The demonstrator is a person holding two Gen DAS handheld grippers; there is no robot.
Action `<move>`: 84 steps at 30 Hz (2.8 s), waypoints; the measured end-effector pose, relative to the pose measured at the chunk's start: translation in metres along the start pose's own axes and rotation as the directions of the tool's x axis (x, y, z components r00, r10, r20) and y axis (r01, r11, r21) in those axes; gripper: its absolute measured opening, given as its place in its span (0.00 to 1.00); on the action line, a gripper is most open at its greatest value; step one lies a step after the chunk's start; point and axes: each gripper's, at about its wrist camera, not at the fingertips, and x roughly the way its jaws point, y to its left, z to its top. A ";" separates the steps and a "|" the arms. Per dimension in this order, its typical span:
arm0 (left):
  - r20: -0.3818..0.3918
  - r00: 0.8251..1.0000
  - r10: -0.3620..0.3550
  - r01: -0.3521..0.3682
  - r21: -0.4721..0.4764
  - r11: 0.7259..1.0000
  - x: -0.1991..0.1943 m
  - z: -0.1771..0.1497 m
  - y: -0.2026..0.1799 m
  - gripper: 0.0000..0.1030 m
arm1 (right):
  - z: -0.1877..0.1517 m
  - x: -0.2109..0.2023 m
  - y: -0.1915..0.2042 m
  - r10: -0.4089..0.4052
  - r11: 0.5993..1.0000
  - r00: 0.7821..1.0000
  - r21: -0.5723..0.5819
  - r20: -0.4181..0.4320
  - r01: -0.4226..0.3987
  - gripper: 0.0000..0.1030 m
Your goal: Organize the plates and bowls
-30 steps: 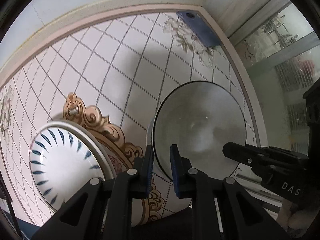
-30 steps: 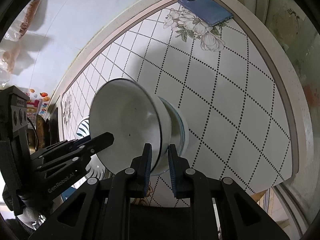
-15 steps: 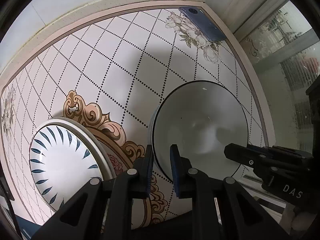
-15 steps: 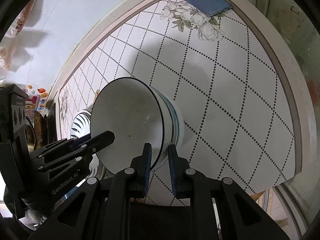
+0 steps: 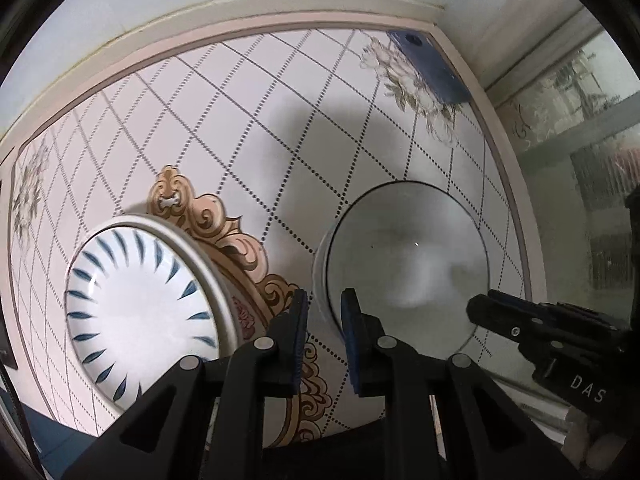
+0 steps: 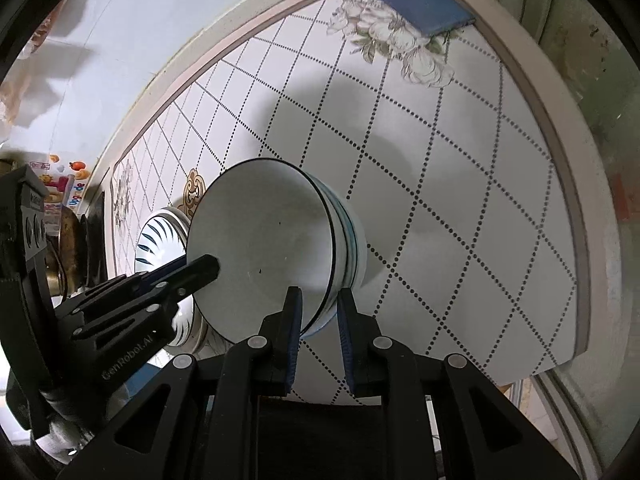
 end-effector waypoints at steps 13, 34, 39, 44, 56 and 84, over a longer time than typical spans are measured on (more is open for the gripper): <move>0.221 0.975 0.016 -0.032 0.069 0.997 -0.108 -0.045 0.003 0.37 | -0.056 -0.094 0.058 -0.154 0.980 0.954 -0.080 0.257 0.180 0.79; 0.397 0.916 -0.058 0.033 0.070 0.997 -0.193 -0.082 0.007 0.98 | -0.141 -0.202 0.118 -0.181 0.954 0.849 -0.121 0.497 0.274 0.91; 0.402 0.914 -0.053 0.029 0.065 0.997 -0.194 -0.079 0.010 0.98 | -0.139 -0.209 0.116 -0.185 0.956 0.845 -0.108 0.503 0.273 0.92; 0.389 0.921 -0.036 0.011 0.067 0.998 -0.179 -0.065 0.011 0.98 | -0.128 -0.202 0.111 -0.187 0.958 0.854 -0.100 0.485 0.267 0.92; 0.114 0.989 -0.096 0.097 0.000 0.995 -0.053 0.006 0.029 0.98 | -0.066 -0.108 0.050 -0.051 0.995 0.945 -0.067 0.324 0.077 0.92; -0.164 0.948 -0.271 0.273 -0.009 0.962 0.080 0.036 0.000 0.60 | 0.010 0.089 -0.040 0.246 0.960 0.969 0.129 0.036 -0.249 0.53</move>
